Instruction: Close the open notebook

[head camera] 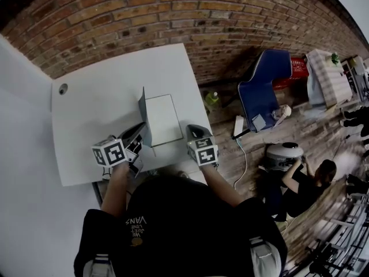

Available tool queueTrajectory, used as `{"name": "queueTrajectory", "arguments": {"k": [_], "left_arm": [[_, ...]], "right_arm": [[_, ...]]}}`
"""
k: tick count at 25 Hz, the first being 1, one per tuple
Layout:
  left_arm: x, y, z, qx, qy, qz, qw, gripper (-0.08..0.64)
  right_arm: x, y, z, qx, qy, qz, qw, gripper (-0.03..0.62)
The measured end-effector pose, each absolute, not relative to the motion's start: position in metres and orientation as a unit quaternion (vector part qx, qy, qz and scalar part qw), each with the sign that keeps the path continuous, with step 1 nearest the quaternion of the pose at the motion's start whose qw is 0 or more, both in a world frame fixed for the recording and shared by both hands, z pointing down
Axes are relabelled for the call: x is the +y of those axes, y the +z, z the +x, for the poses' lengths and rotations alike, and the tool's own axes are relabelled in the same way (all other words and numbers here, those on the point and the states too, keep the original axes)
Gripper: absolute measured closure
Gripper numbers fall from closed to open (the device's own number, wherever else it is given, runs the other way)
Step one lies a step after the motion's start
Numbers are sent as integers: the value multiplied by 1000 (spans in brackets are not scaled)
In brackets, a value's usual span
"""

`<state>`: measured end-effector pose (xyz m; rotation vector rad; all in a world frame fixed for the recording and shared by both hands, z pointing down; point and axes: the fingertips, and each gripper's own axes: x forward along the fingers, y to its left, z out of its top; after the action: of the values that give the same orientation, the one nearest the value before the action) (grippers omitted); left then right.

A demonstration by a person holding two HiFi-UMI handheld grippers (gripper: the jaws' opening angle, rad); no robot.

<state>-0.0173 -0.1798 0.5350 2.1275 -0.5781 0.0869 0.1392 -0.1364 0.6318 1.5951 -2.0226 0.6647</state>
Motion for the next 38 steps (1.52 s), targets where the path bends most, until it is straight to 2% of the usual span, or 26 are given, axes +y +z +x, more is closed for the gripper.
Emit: {"name": "queueTrajectory", "arguments": {"k": [21,38], "left_arm": [[-172,540,30,-178,50,870,458,517],[-162,546,36,-161,74,882,437,516]], "right_arm": [[-118,630,163,-712,254,612,233,594],[-108,625,168,-702,254,625,228,594]]}}
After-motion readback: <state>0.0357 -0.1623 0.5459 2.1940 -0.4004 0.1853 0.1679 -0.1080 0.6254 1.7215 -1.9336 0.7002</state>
